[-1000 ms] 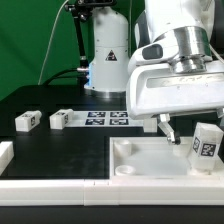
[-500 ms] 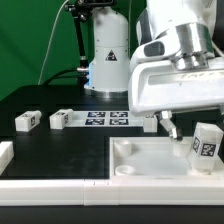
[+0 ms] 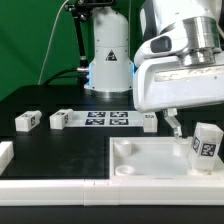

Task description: Assemble one leg

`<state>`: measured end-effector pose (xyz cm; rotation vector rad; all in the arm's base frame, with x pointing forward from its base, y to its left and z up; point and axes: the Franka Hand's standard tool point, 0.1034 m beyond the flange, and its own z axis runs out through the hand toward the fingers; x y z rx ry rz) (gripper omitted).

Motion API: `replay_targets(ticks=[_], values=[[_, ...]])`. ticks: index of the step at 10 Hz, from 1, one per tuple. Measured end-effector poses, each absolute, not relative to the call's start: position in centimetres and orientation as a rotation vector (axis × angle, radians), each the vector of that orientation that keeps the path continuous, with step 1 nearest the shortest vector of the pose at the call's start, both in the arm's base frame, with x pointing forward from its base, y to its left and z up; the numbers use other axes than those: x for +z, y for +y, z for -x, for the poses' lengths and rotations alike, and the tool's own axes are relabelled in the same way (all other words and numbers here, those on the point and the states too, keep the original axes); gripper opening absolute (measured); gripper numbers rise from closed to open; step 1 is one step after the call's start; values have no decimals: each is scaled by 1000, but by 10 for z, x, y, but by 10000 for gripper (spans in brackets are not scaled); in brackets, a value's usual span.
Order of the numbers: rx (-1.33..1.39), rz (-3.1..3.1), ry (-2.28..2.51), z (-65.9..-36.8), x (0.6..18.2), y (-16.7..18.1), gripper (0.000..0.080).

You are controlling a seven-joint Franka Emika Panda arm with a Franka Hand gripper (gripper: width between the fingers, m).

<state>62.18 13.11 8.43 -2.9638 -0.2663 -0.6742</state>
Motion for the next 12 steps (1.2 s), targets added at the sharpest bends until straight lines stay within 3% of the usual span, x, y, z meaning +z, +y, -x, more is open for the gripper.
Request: replay_targets(ticks=[4, 6, 12], values=[[-60, 3028, -245, -613, 87, 125, 649], [66, 3026, -243, -619, 89, 121, 649], [56, 3078, -190, -626, 84, 130, 649]])
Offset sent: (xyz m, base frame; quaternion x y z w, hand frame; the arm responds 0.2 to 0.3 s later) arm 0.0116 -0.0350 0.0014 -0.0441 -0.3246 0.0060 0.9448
